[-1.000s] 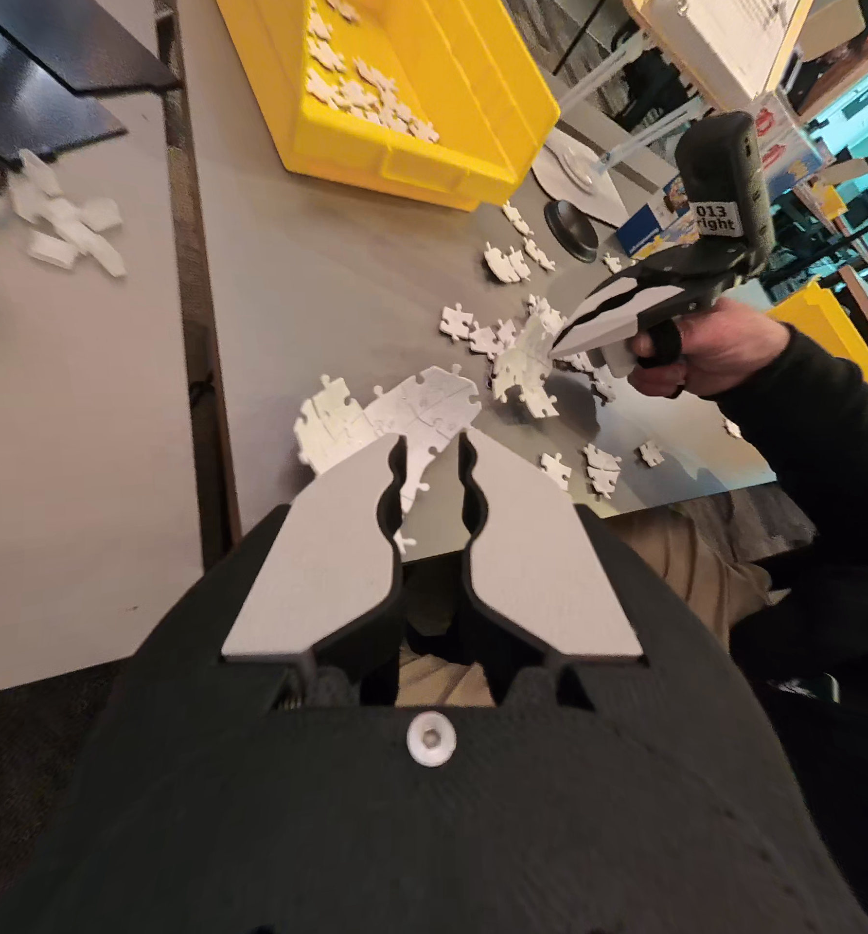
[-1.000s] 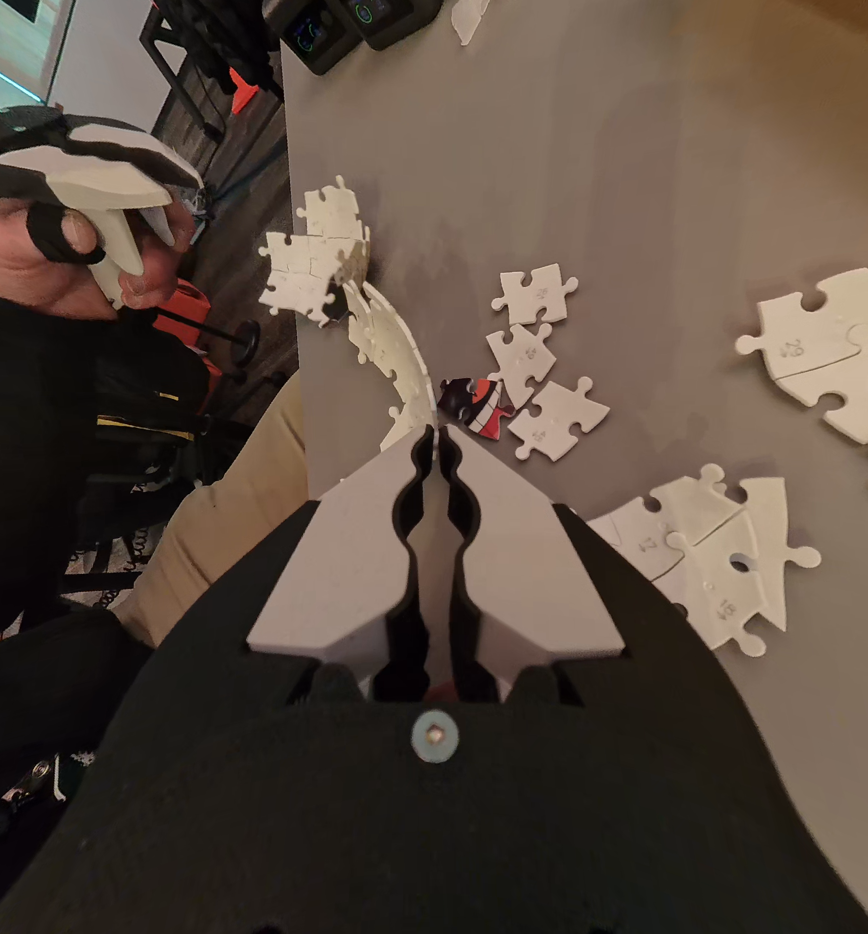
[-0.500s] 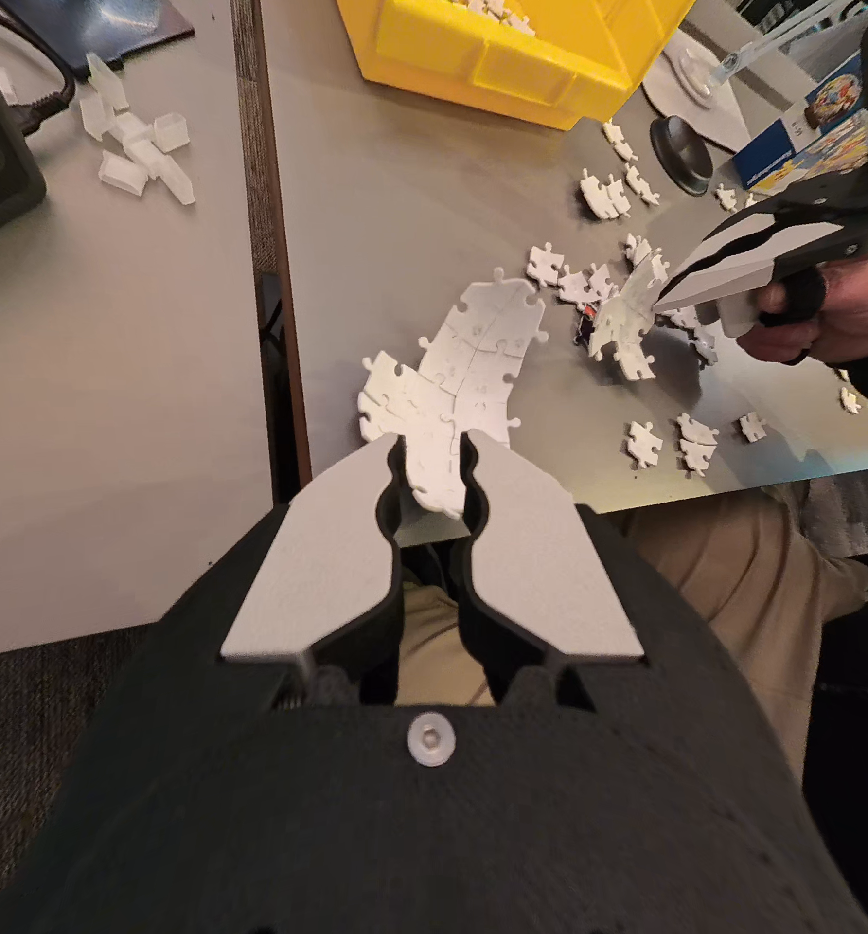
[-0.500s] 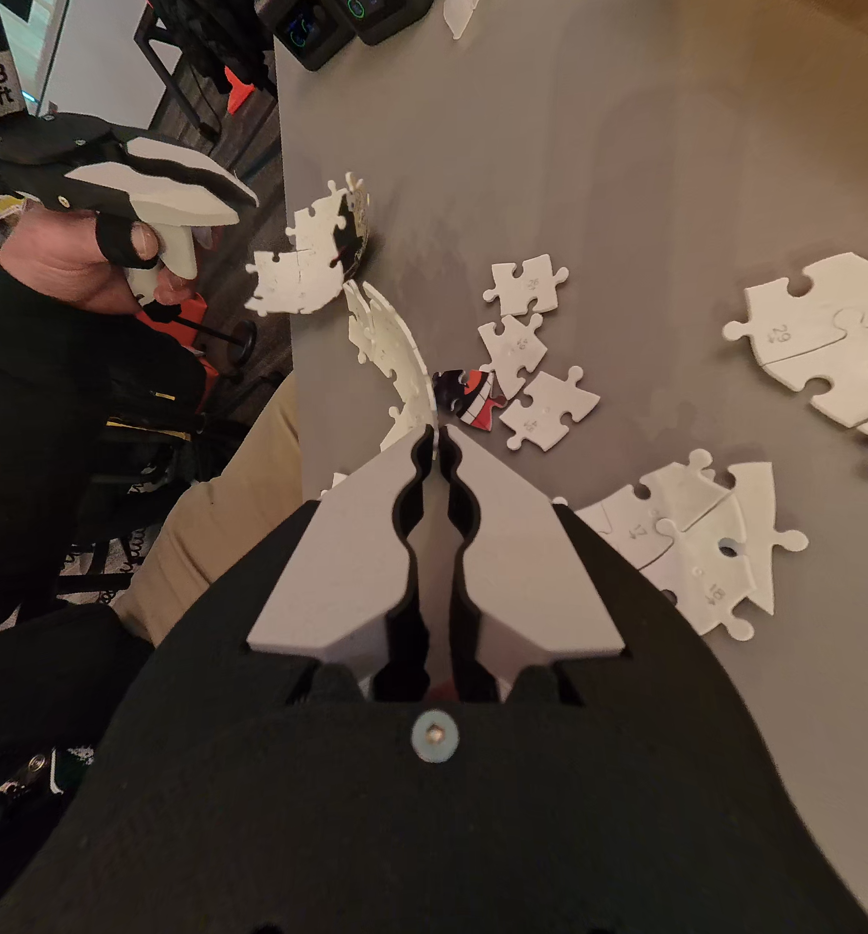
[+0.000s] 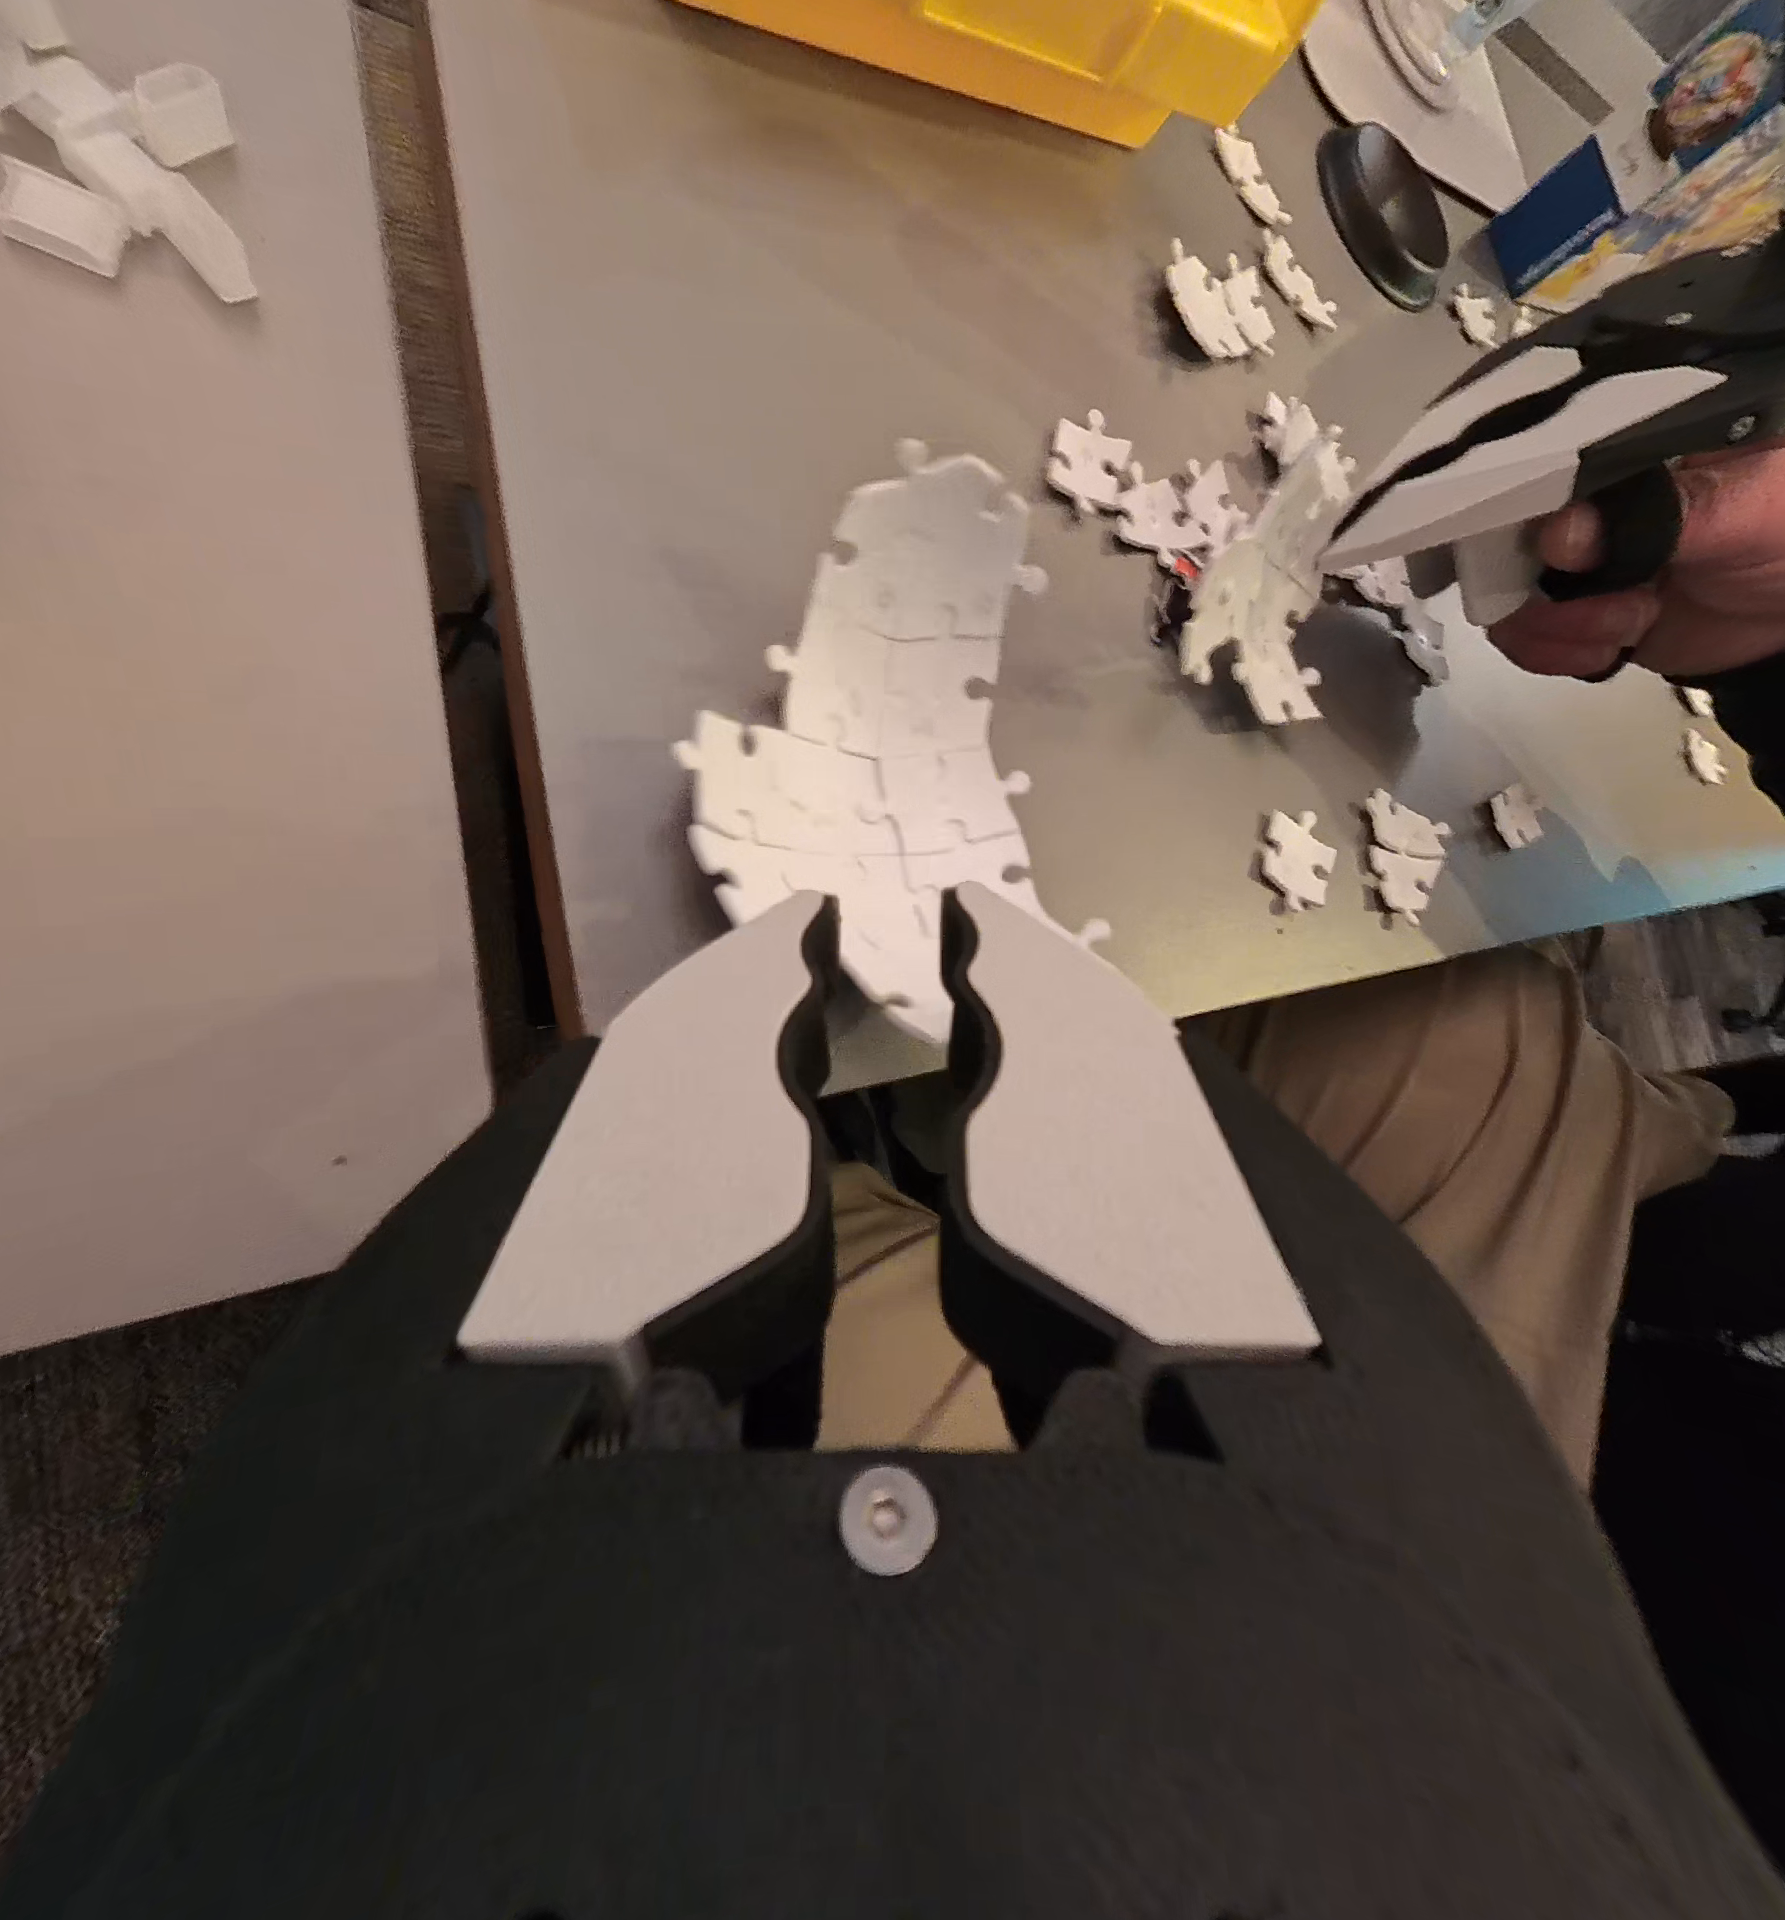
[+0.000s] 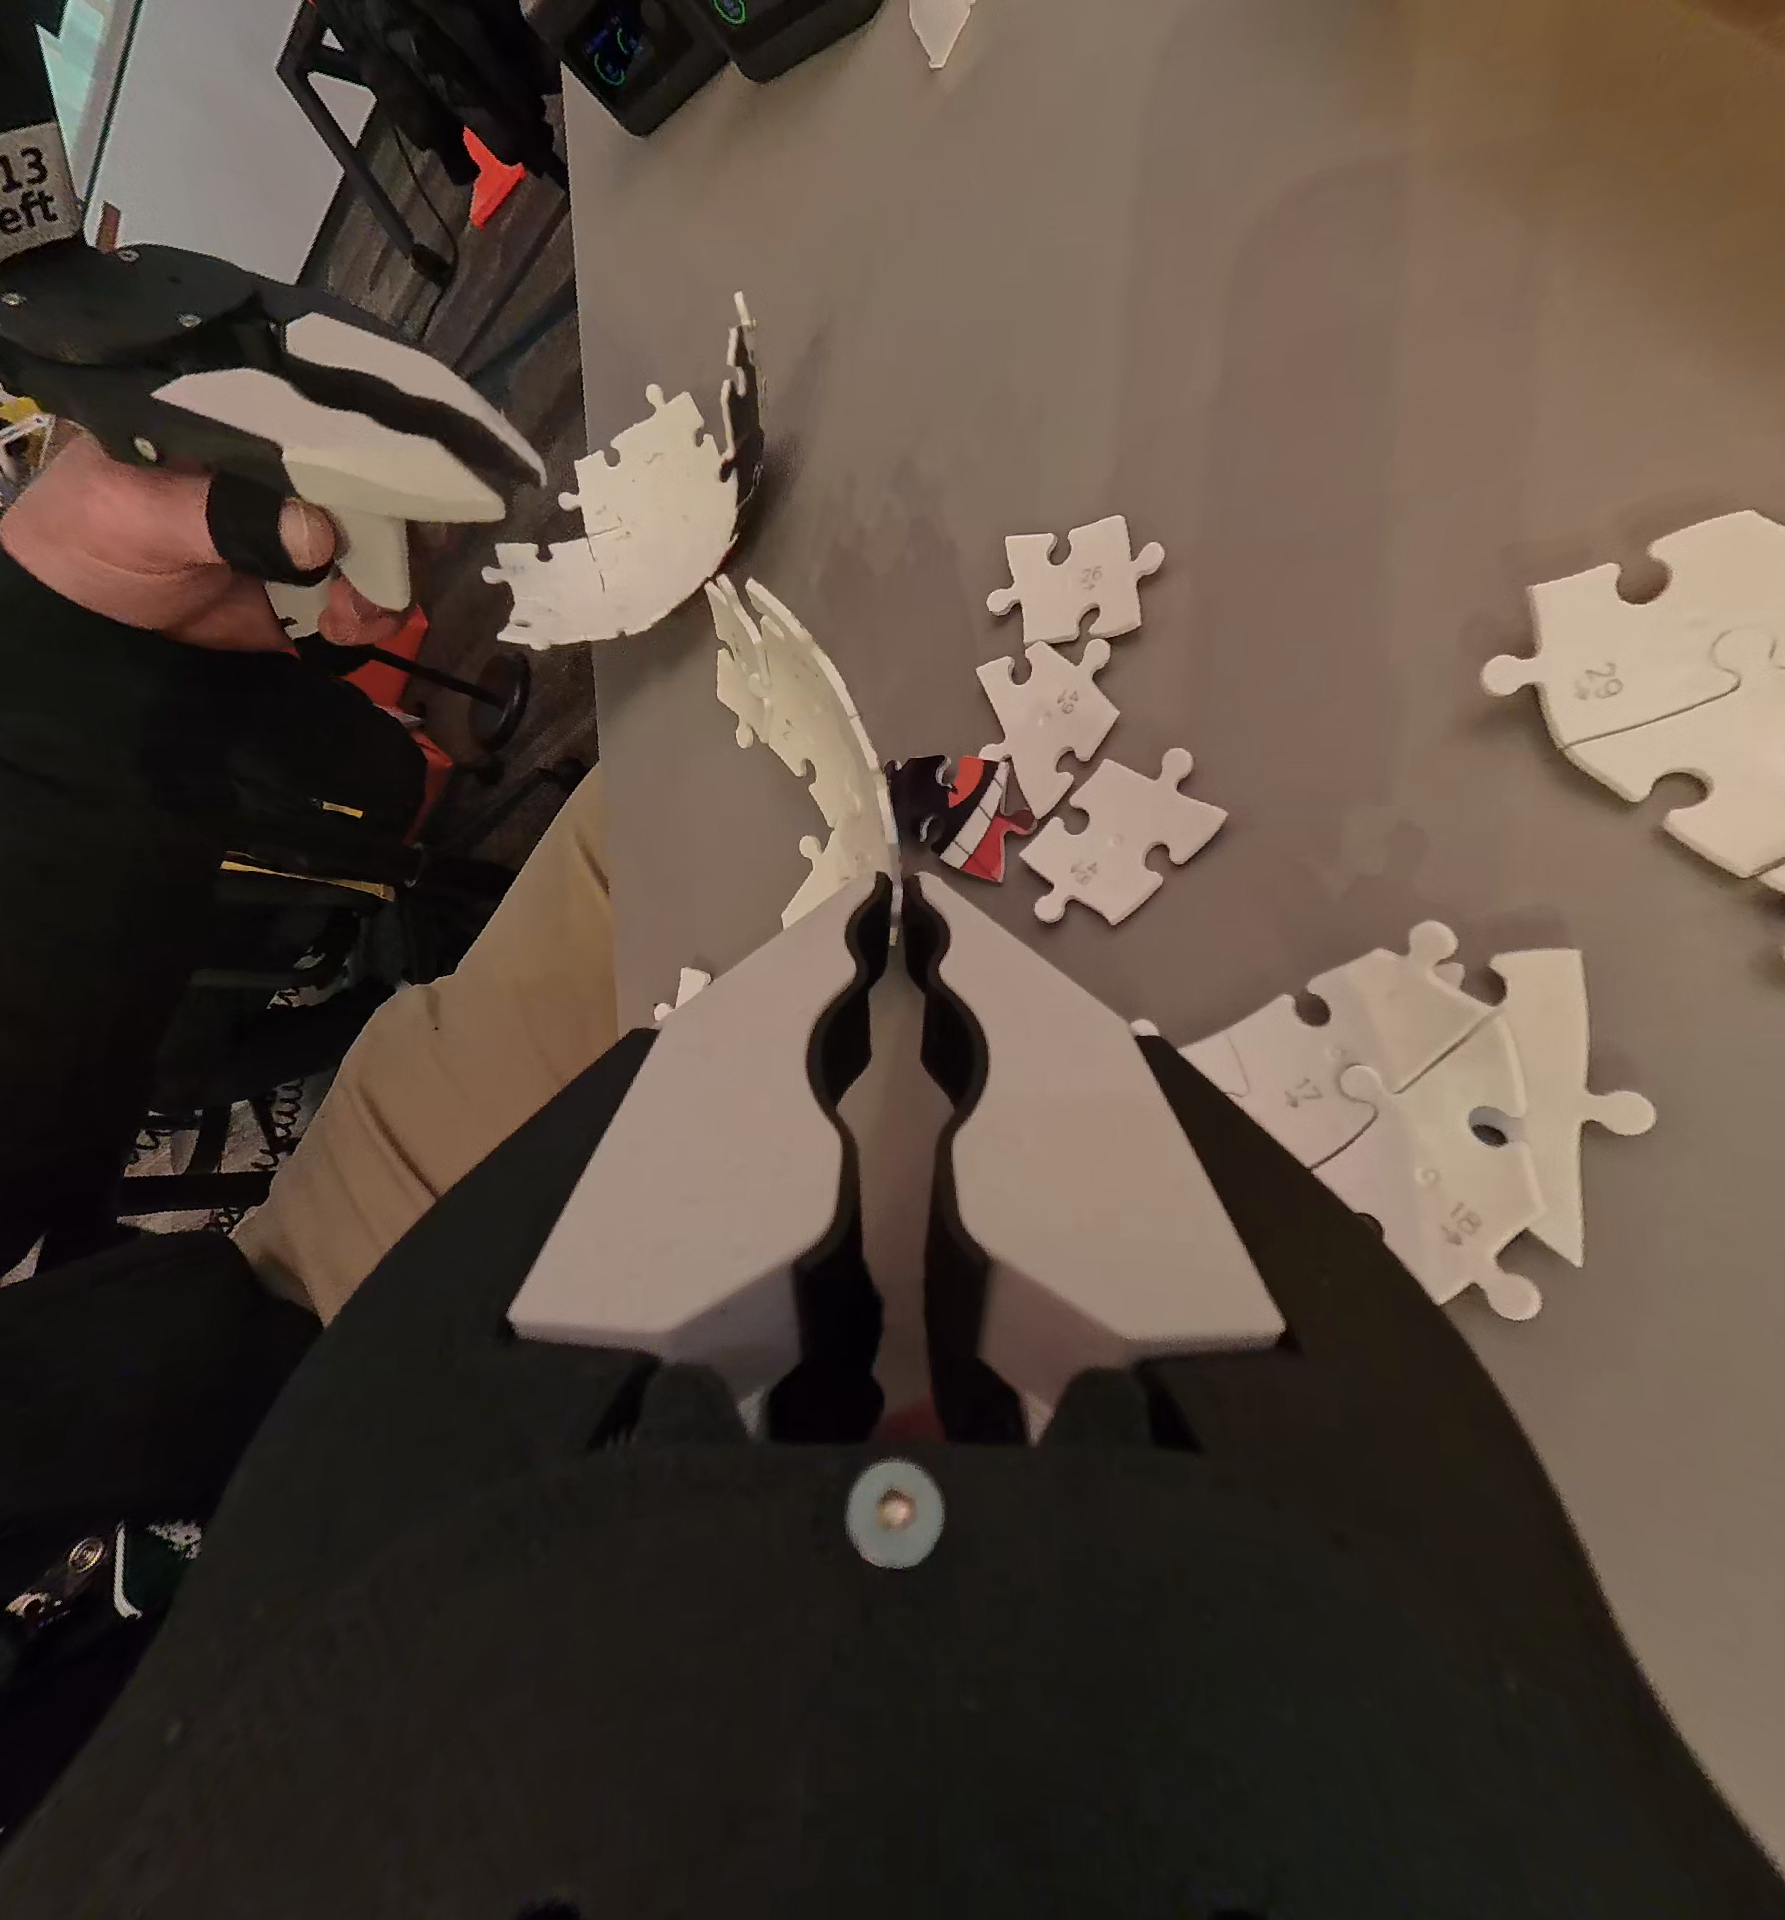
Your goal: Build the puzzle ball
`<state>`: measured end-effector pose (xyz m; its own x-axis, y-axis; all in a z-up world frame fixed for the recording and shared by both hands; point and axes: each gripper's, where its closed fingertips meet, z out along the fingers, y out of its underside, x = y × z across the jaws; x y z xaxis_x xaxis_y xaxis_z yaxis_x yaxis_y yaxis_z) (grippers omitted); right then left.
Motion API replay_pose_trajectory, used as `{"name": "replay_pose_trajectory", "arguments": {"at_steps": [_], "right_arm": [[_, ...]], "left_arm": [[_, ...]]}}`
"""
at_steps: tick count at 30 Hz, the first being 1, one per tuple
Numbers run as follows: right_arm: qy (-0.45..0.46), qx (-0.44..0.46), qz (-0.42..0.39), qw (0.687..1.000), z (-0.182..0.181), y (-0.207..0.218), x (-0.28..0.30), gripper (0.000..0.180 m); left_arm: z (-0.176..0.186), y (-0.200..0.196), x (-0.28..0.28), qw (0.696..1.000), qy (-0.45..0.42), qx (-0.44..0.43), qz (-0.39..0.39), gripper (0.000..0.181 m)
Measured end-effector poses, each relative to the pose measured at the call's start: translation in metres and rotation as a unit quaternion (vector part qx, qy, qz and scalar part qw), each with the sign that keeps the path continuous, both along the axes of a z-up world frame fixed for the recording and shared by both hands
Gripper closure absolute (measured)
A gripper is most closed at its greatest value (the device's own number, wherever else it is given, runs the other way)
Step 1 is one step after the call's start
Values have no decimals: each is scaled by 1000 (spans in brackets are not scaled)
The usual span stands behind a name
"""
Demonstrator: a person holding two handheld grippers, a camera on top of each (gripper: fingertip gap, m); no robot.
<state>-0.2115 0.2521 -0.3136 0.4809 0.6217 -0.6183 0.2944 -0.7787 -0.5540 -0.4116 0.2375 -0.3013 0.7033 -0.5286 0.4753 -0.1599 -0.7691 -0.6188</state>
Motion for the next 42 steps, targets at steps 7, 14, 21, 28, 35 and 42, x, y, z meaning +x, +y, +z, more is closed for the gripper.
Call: {"name": "replay_pose_trajectory", "arguments": {"at_steps": [7, 14, 21, 28, 35, 42], "right_arm": [[0, -2, -1, 1000, -1, 1, 1, 180], [2, -2, -3, 1000, 0, 1, 2, 180], [1, -3, -2, 1000, -1, 1, 1, 180], [1, -4, -2, 1000, -2, 0, 2, 180], [4, -9, -3, 1000, -4, 1, 3, 180], [4, -10, -1, 1000, -5, 1, 2, 180]], "left_arm": [[-3, -18, 24, 997, 15, -21, -69, 162], [12, -8, 10, 999, 15, 7, -40, 163], [13, 2, -13, 1000, 23, 21, 0, 163], [-8, 4, -15, 999, 40, 10, 5, 162], [-10, 6, -15, 1000, 28, 7, 8, 162], [-15, 7, -17, 1000, 19, 0, 12, 162]]}}
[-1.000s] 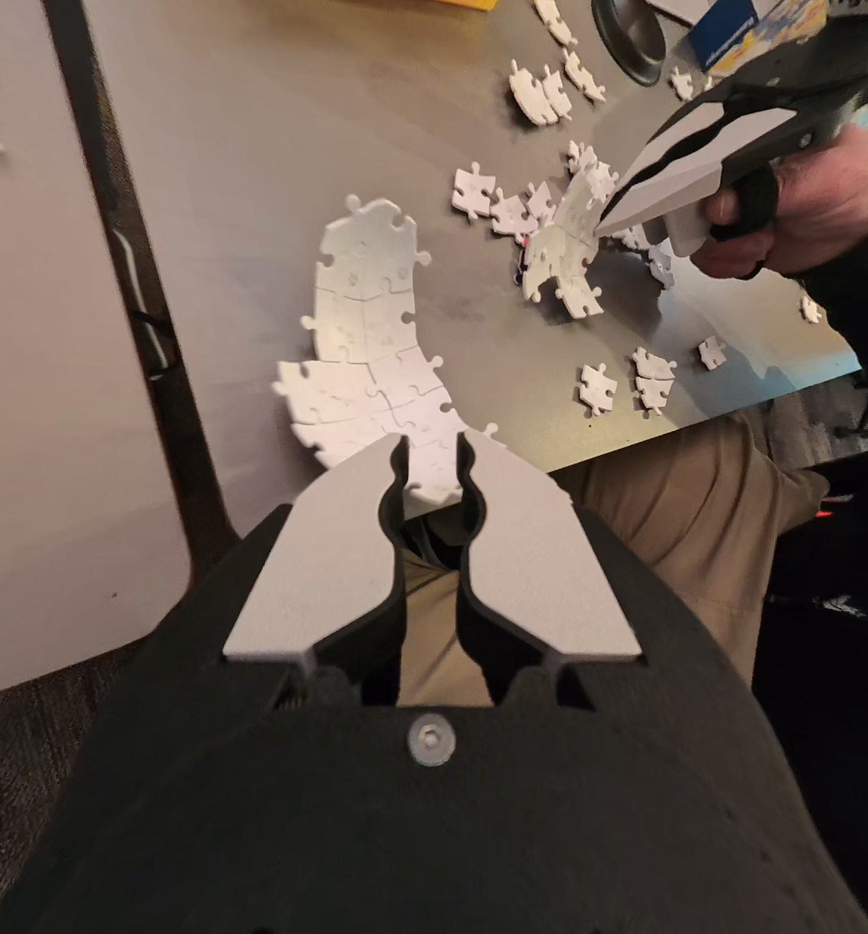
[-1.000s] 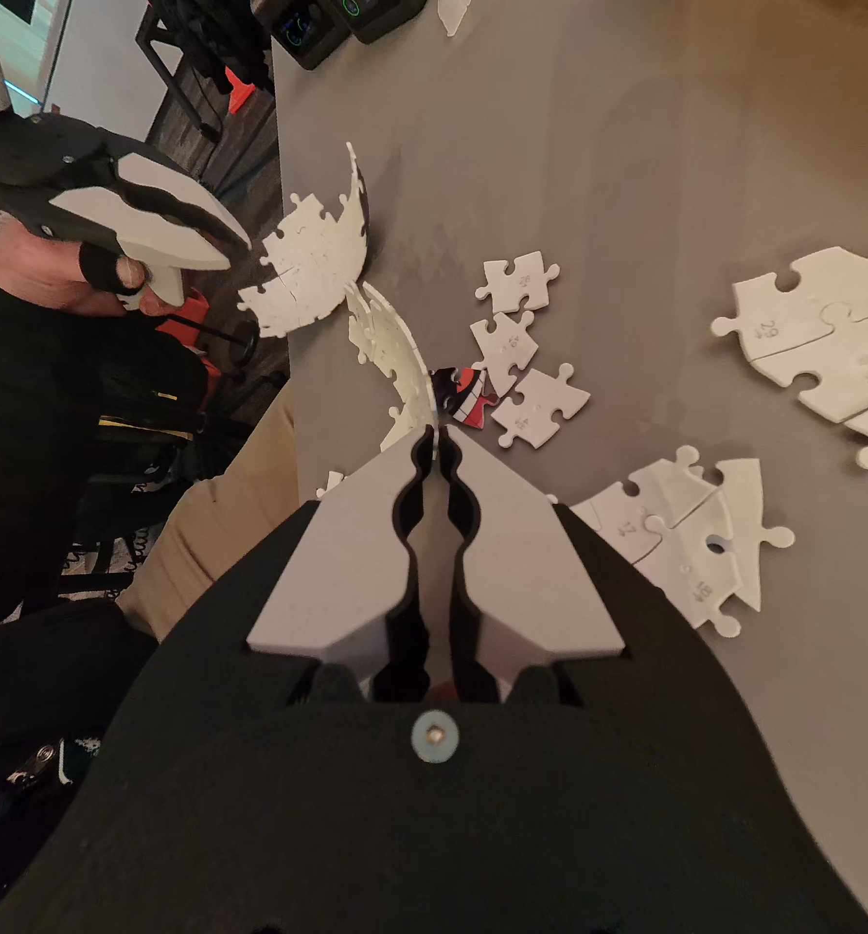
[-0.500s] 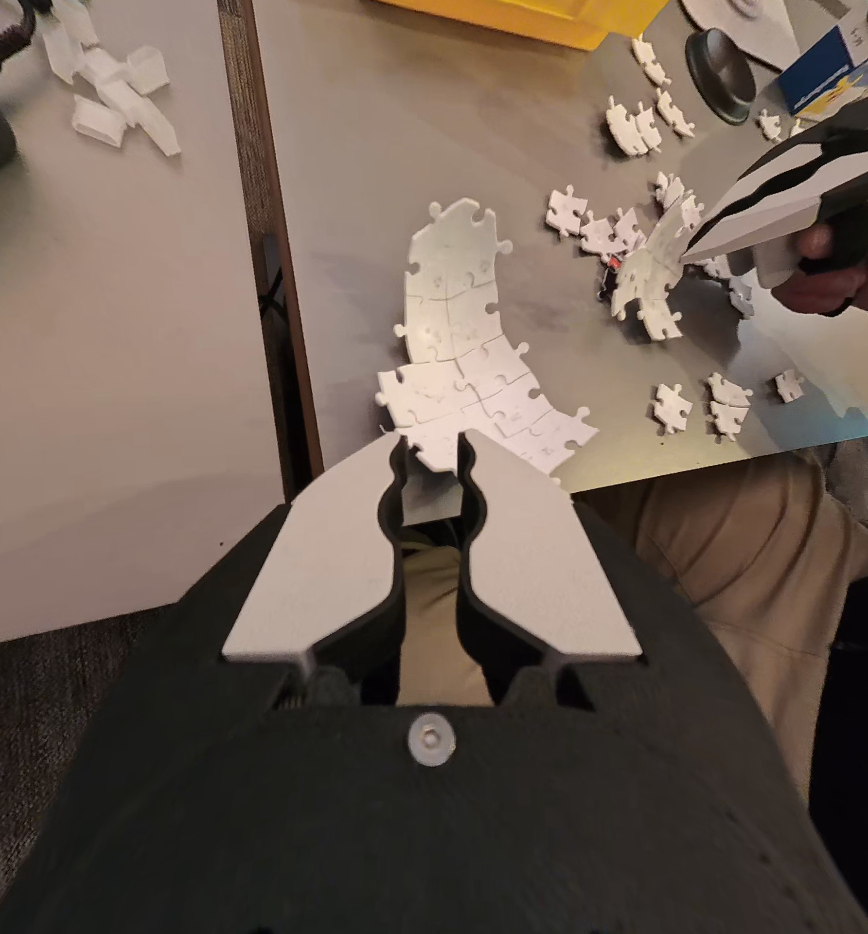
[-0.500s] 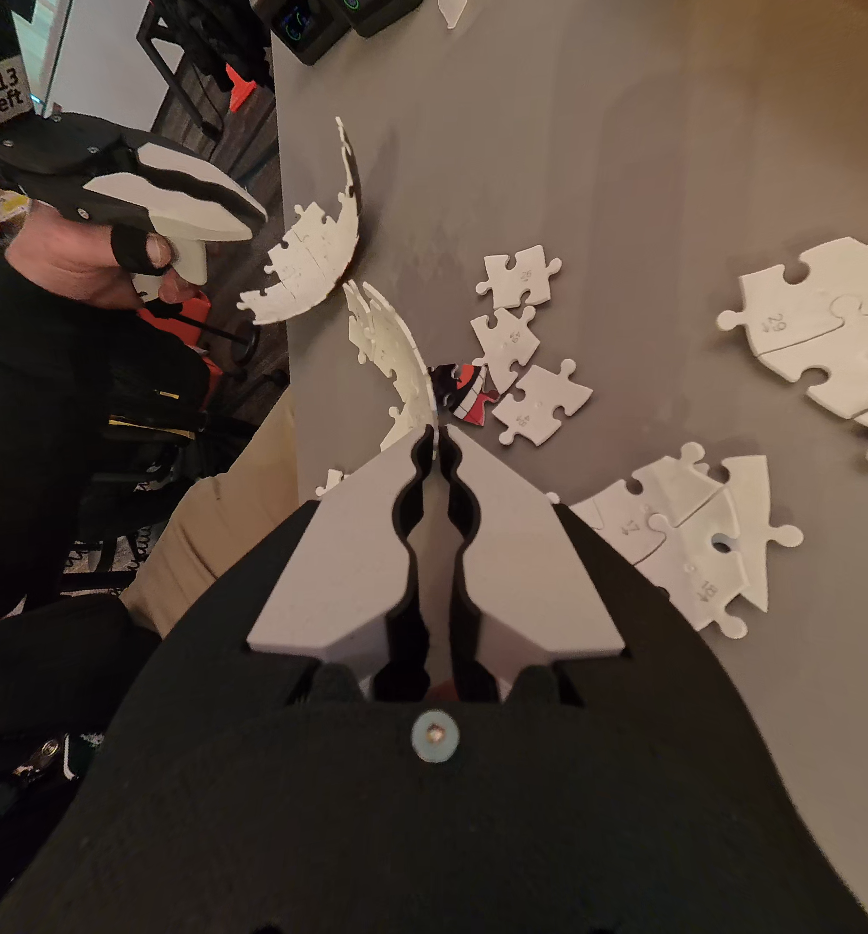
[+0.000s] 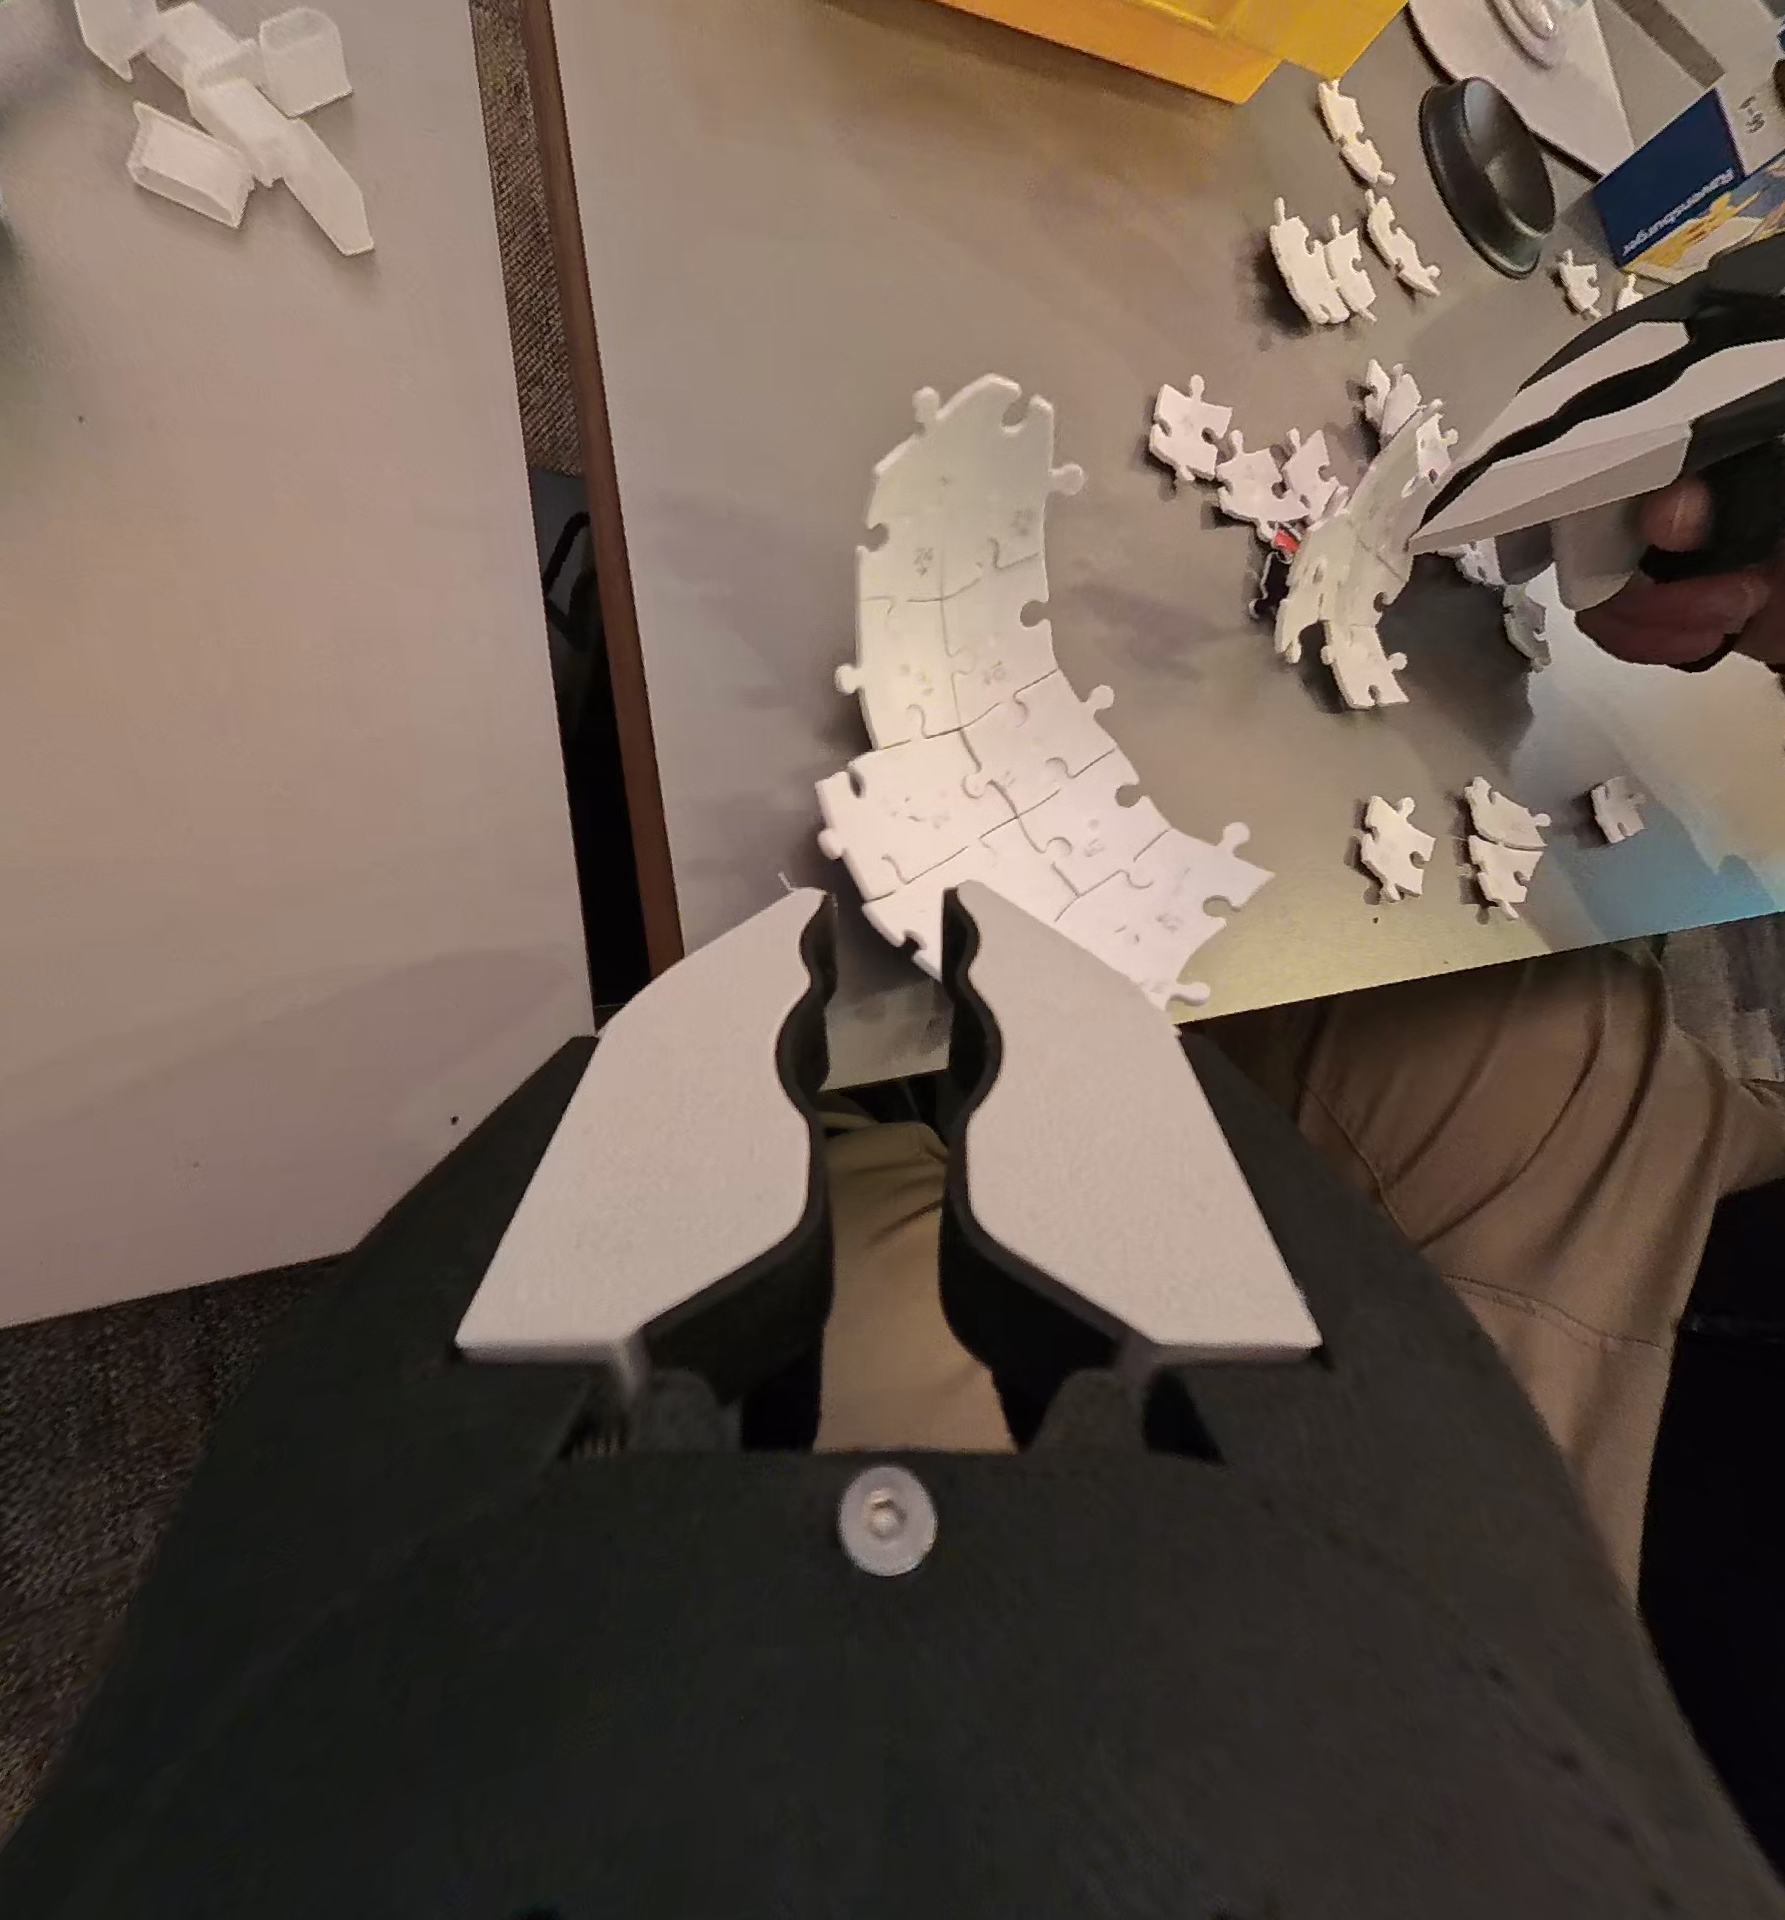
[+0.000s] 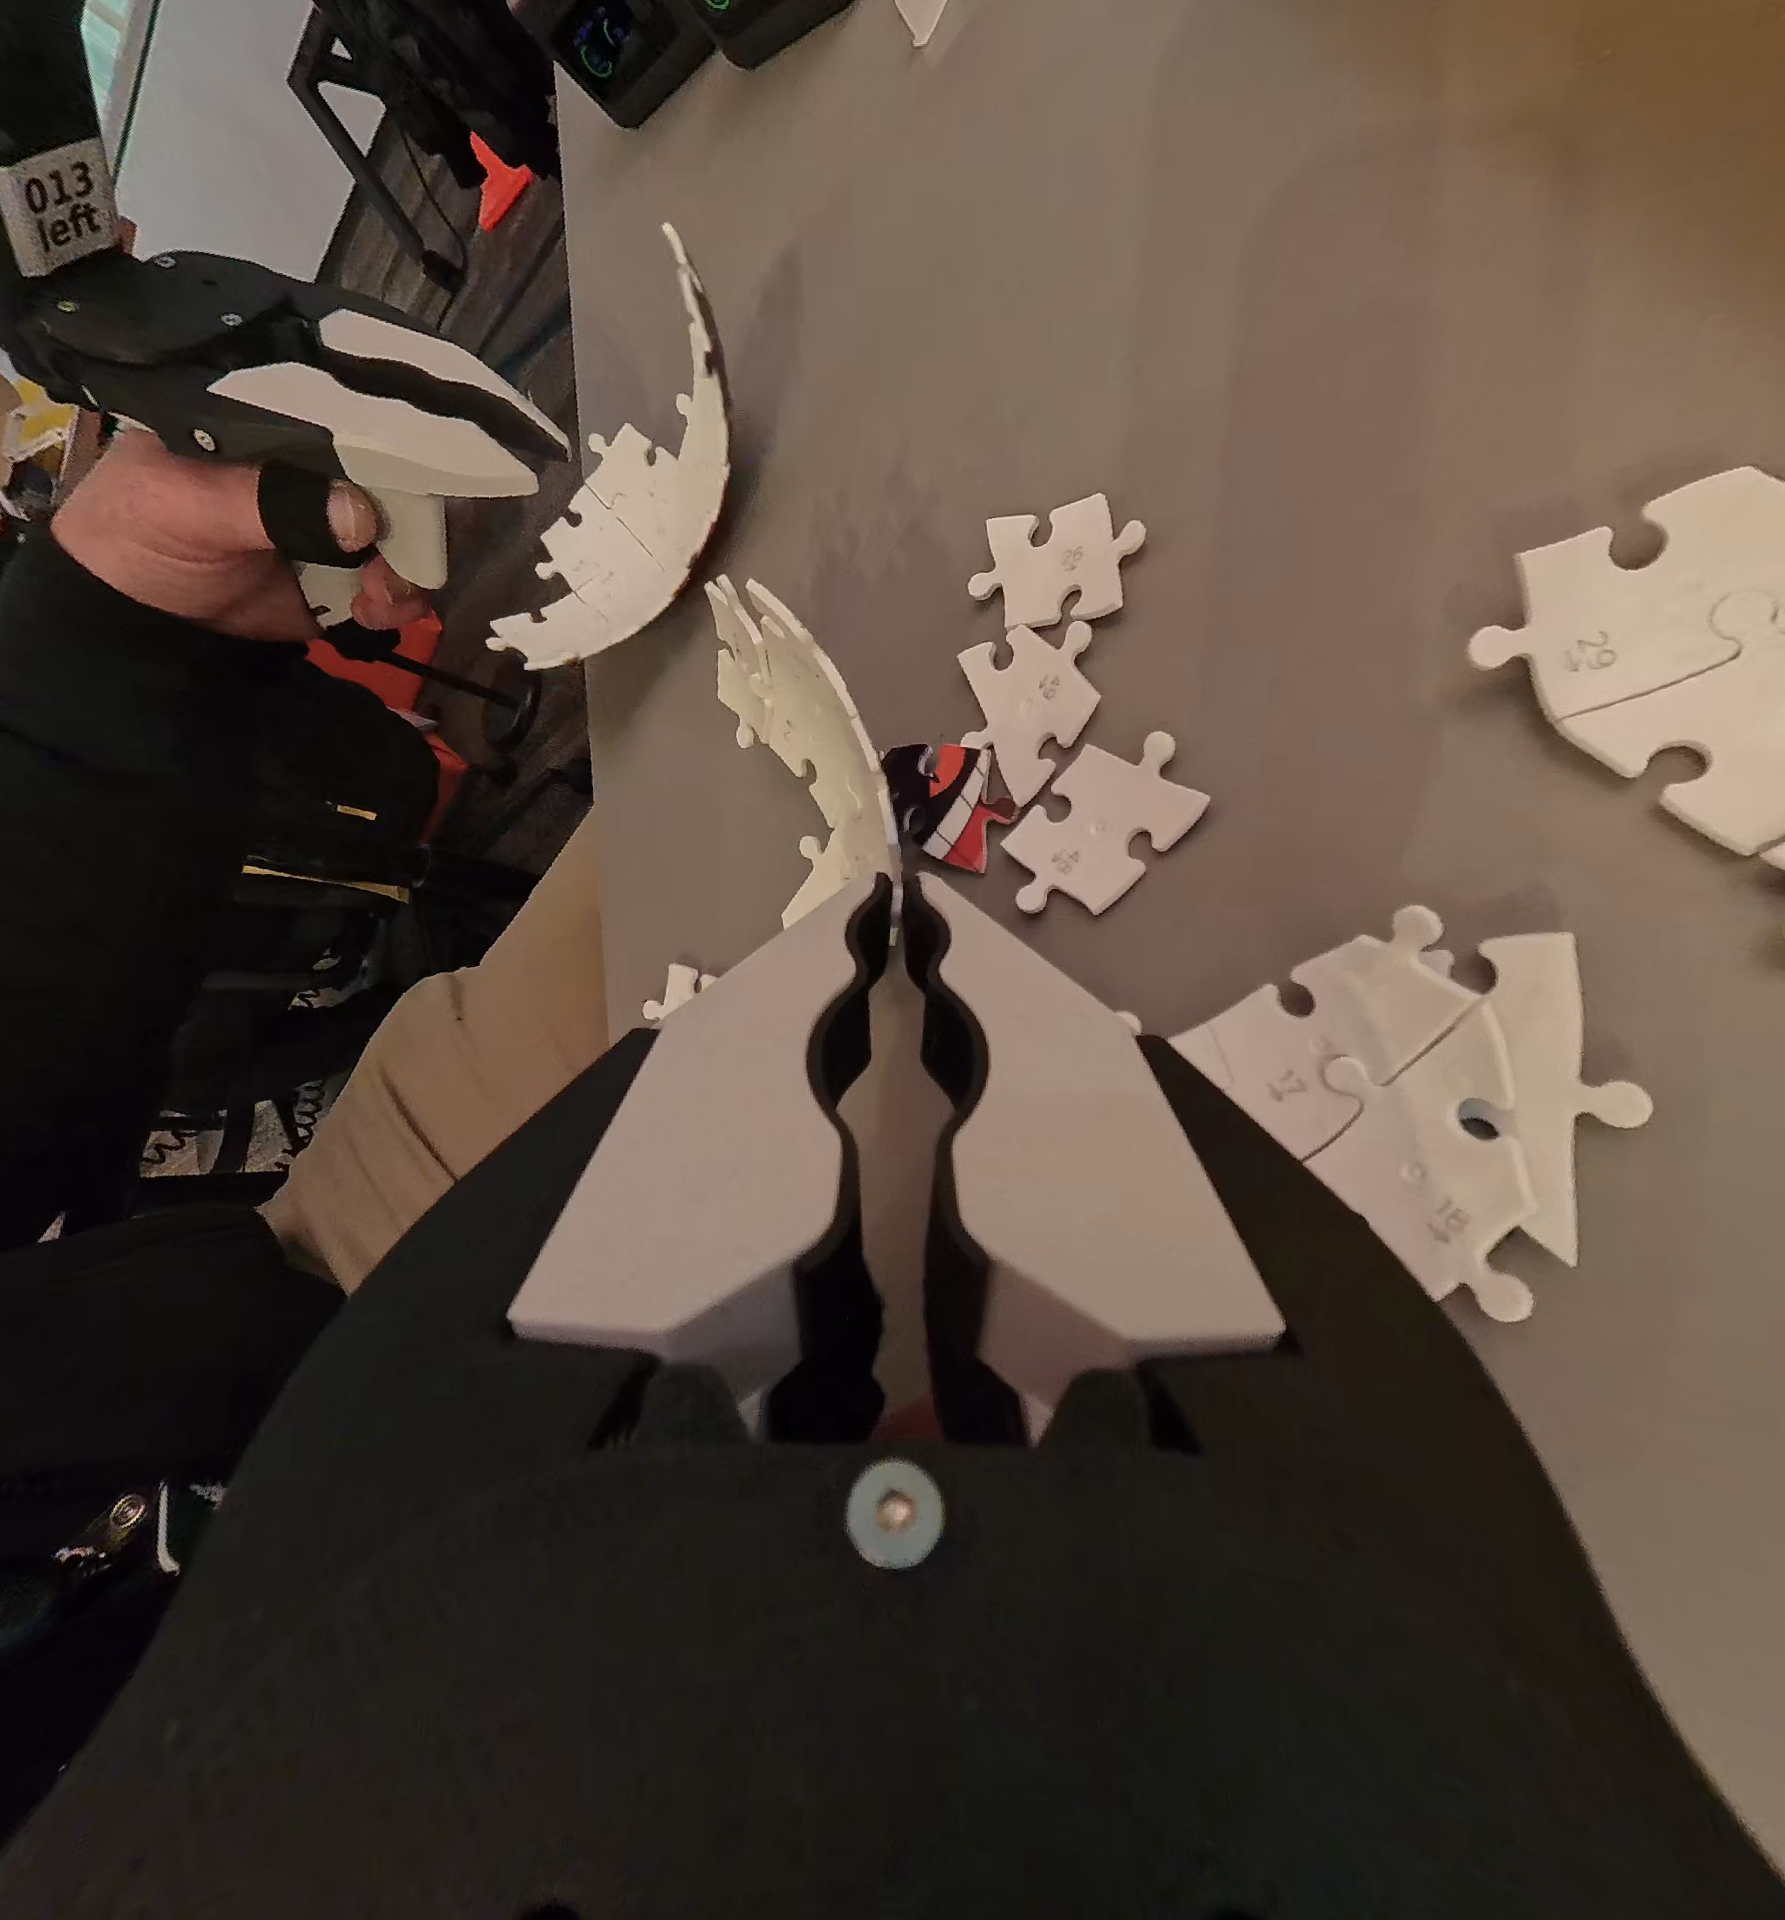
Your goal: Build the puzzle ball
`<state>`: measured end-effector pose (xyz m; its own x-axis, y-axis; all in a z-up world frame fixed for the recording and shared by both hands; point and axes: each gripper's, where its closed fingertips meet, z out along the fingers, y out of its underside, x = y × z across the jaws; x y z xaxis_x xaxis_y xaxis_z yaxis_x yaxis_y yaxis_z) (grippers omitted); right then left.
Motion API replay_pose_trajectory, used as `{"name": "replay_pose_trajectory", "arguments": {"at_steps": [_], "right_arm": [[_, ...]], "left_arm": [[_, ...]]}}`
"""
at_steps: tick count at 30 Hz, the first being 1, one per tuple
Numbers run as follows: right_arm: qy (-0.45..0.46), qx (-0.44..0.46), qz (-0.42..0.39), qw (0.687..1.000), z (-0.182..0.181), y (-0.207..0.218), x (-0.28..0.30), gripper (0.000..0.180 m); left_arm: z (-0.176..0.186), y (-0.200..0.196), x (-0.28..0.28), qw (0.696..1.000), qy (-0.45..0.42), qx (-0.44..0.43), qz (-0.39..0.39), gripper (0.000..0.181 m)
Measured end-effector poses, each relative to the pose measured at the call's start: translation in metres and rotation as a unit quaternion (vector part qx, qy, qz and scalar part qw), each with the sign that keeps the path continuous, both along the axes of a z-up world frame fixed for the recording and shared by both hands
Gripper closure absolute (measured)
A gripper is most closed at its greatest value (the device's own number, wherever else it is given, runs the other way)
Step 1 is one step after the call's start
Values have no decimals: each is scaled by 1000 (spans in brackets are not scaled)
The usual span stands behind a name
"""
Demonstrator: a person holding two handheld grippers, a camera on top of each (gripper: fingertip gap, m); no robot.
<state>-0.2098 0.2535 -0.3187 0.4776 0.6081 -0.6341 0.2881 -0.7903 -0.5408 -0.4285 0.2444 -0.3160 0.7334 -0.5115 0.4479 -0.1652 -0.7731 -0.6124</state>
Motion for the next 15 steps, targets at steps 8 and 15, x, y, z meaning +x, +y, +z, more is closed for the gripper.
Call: {"name": "replay_pose_trajectory", "arguments": {"at_steps": [8, 15], "right_arm": [[2, 22, 21, 1000, 20, 3, -10, 180], [-34, 50, 74, 995, 41, 30, -27, 180]], "left_arm": [[-2, 1, 1, 1000, -16, -6, 5, 162], [-7, 4, 12, 1000, -21, -12, -9, 162]]}}
